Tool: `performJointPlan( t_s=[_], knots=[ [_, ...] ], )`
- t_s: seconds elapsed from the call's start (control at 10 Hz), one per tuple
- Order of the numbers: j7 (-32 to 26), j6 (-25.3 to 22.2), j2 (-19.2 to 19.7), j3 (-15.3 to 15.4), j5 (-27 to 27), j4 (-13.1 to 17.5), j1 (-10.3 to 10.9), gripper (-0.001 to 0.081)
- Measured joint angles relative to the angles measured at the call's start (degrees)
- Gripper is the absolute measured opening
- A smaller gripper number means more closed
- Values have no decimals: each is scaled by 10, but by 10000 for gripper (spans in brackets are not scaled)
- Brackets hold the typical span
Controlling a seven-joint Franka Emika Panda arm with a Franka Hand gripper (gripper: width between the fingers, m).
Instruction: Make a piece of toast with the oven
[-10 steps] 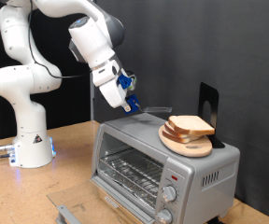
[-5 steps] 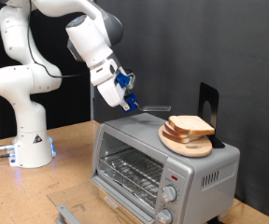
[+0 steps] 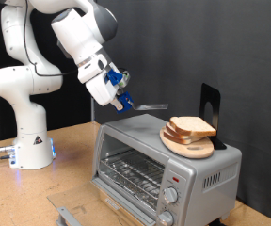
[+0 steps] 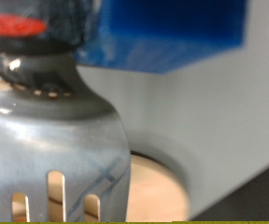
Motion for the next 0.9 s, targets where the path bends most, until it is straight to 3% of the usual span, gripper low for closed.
performJointPlan(
  t_s=[0.2,0.6,0.9],
  knots=[
    [-39,0,36,-12,-39,27,-19,345],
    [-139,-35,100,-68,-49,80,-38,345],
    [-159,-70,133,-91,-62,113,-52,345]
  ],
)
